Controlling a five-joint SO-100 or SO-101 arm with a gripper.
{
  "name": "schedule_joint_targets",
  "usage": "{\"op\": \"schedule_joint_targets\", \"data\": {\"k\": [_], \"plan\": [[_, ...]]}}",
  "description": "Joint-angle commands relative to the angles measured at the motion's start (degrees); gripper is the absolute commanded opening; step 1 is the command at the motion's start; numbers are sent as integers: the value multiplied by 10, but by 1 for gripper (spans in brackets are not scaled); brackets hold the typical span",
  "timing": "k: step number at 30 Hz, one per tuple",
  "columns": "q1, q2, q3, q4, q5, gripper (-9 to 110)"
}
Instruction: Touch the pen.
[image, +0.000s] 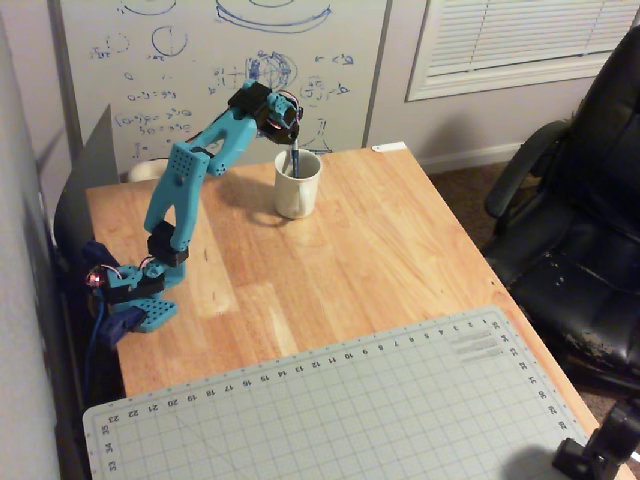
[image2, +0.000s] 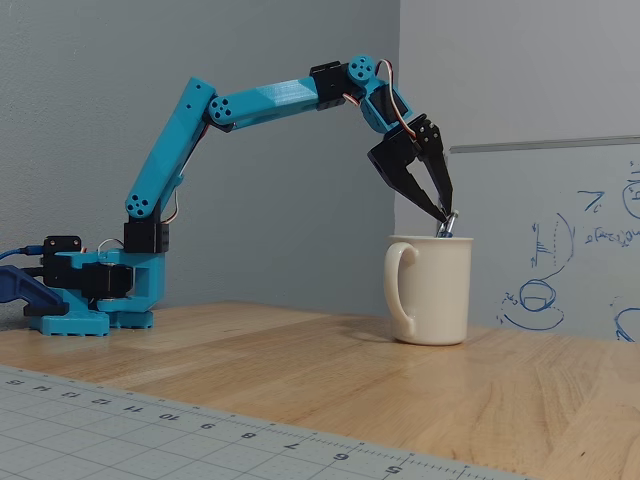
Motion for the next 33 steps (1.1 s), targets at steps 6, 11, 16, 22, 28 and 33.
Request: {"op": "schedule_joint_targets", "data": {"k": [6, 11, 16, 22, 28, 33], "plan": [[-1, 14, -56, -8, 4, 1], [-1, 14, -56, -8, 4, 1], [-1, 14, -53, -7, 2, 1], [-5, 14, -47, -7, 4, 1], [-4, 14, -47, -7, -1, 1], [-4, 1, -54, -7, -4, 1]]}}
